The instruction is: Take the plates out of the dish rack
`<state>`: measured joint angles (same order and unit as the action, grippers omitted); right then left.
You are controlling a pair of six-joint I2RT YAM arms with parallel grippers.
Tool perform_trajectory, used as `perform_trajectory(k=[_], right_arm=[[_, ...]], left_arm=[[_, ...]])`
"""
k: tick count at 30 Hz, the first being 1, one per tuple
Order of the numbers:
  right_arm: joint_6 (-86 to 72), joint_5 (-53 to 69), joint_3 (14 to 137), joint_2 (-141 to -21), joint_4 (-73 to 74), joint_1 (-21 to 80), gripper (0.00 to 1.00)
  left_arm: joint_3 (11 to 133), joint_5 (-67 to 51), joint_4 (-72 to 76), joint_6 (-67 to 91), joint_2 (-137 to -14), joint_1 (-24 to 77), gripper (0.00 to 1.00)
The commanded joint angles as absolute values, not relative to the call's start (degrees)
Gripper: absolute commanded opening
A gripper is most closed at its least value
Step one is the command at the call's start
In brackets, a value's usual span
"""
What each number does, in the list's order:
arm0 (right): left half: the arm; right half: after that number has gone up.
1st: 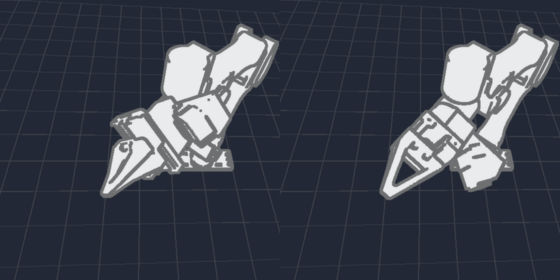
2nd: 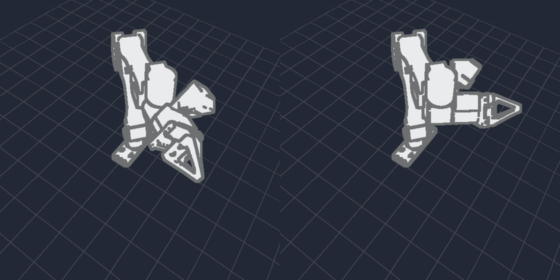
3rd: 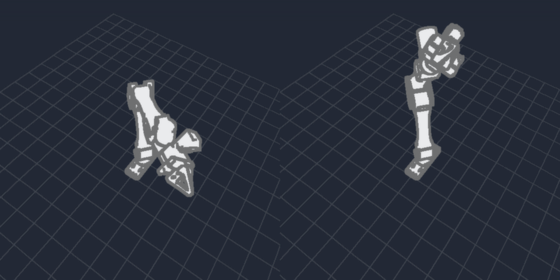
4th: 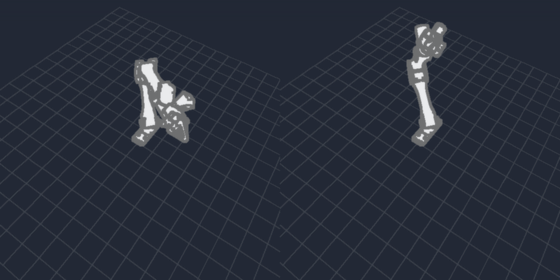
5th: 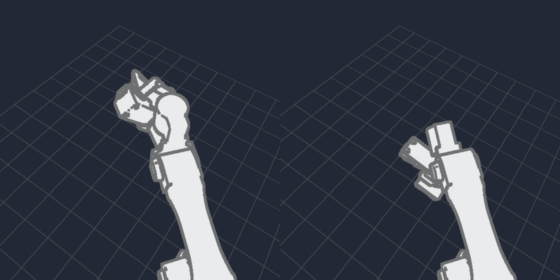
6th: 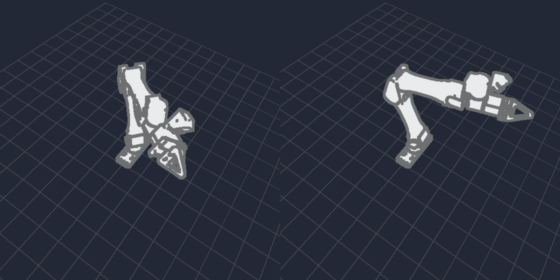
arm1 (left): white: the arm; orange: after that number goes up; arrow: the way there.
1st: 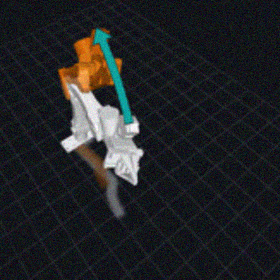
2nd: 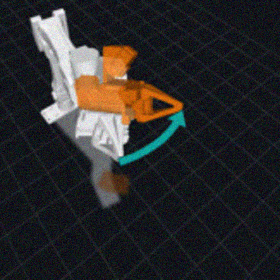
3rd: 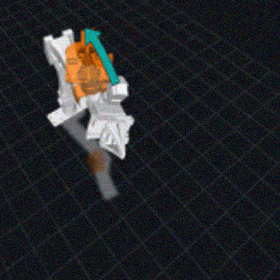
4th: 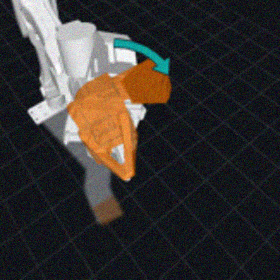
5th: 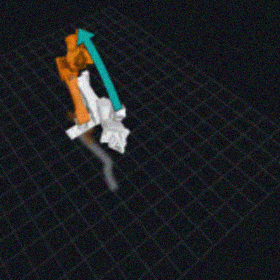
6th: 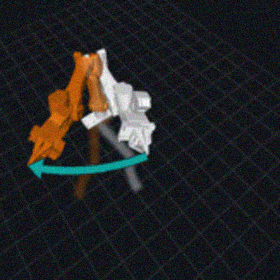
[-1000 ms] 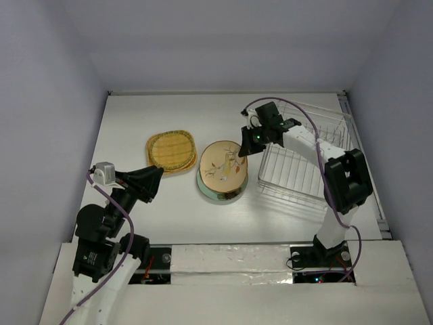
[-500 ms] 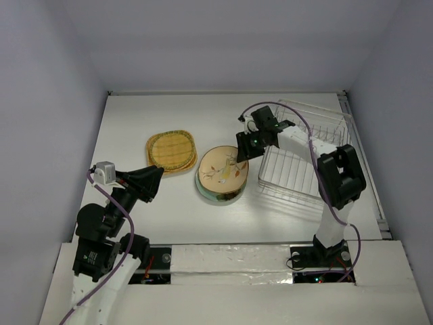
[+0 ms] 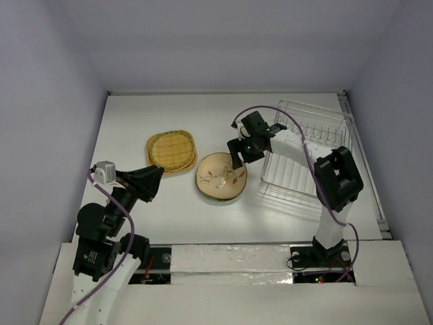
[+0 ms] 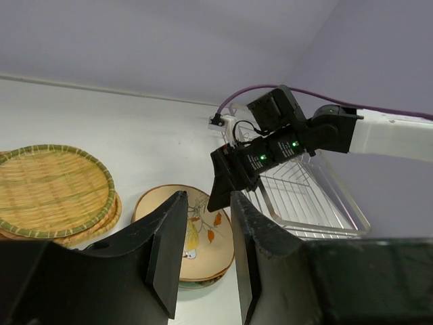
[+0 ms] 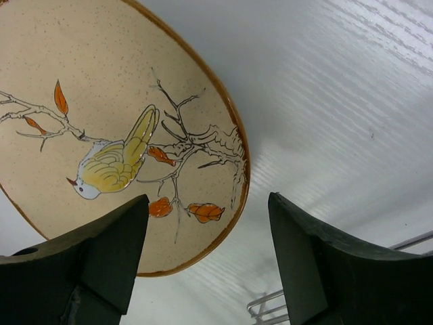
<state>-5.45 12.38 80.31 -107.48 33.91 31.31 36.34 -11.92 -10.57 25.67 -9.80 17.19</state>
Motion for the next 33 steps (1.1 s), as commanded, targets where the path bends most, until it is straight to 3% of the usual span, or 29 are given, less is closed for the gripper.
perform_trajectory(k=[1, 11, 14, 15, 16, 18, 21, 23, 26, 27, 28, 30, 33], right_arm=[[-3.5, 9.4, 80.8, -104.2, 36.1, 33.0, 0.76], [-9.7, 0.4, 79.1, -89.7, 24.3, 35.2, 0.8], [-11.1, -3.3, 76.3, -80.4, 17.4, 36.5, 0.54], [-11.7, -3.6, 75.4, -78.1, 16.0, 36.5, 0.15], [-12.6, -4.4, 73.4, -73.2, 14.5, 36.5, 0.0], [-14.7, -7.0, 70.3, -67.4, 9.9, 36.5, 0.0], [-17.6, -11.0, 62.9, -54.2, 3.8, 36.5, 0.0], [-19.2, -14.9, 57.8, -44.6, 1.6, 36.5, 0.06], [-22.1, -21.1, 53.5, -33.5, 1.4, 36.5, 0.36], [-22.8, -22.6, 51.3, -31.0, 1.5, 36.5, 0.57], [-23.1, -24.1, 50.3, -28.9, 1.9, 36.5, 0.65], [-23.7, -27.5, 48.3, -24.0, 2.9, 36.5, 0.76], [-24.3, -30.2, 46.6, -20.8, 3.9, 36.5, 0.76]], left_arm=[[36.4, -12.2, -8.1, 25.8, -10.7, 17.1, 0.29], [36.4, -12.2, -8.1, 25.8, -11.1, 17.1, 0.32], [36.5, -12.4, -8.1, 25.8, -11.1, 17.1, 0.45], [36.6, -12.5, -8.1, 25.7, -10.8, 17.1, 0.53], [36.6, -12.4, -8.0, 25.6, -10.5, 17.1, 0.57], [36.7, -12.1, -8.1, 25.5, -9.8, 17.1, 0.69], [37.2, -10.8, -8.5, 25.2, -8.8, 17.1, 0.8], [37.5, -10.1, -8.7, 25.1, -8.8, 17.1, 0.83], [38.1, -8.9, -8.8, 24.9, -9.6, 17.1, 0.9], [38.6, -8.3, -8.9, 24.4, -10.2, 17.1, 0.94], [39.5, -8.0, -9.1, 24.2, -10.6, 17.1, 0.95], [40.5, -7.1, -9.1, 23.5, -11.5, 17.1, 0.96], [42.9, -5.2, -9.5, 22.9, -12.6, 17.1, 0.96]])
